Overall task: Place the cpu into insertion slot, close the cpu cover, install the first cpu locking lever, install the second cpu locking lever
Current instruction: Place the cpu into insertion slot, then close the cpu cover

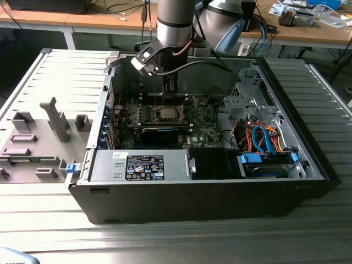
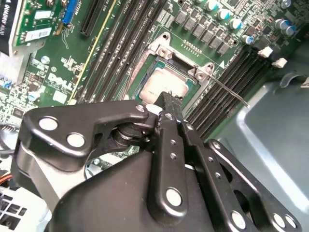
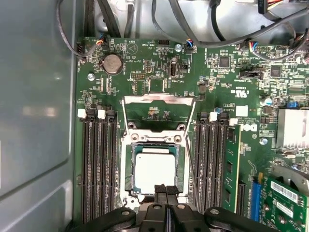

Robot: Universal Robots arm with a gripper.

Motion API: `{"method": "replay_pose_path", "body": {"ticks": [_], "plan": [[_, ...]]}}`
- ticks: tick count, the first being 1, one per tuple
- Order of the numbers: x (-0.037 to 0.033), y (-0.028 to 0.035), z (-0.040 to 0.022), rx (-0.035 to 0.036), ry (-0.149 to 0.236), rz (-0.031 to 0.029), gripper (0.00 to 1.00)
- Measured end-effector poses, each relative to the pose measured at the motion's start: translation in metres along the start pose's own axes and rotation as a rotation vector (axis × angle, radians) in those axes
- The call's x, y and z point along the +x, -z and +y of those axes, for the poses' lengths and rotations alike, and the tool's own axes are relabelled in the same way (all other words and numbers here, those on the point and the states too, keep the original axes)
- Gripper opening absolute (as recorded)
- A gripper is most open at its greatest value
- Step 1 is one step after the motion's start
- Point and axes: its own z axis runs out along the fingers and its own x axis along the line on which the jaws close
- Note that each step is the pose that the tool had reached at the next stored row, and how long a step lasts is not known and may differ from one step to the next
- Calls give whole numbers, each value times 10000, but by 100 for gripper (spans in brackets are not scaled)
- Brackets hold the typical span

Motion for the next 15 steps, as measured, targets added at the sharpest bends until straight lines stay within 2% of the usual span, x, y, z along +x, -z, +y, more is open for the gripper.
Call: {"method": "replay_pose_path", "body": {"ticks": [2, 15], "plan": [[-1, 43, -1, 0, 0, -1, 11], [-1, 45, -1, -1, 0, 3, 11]]}}
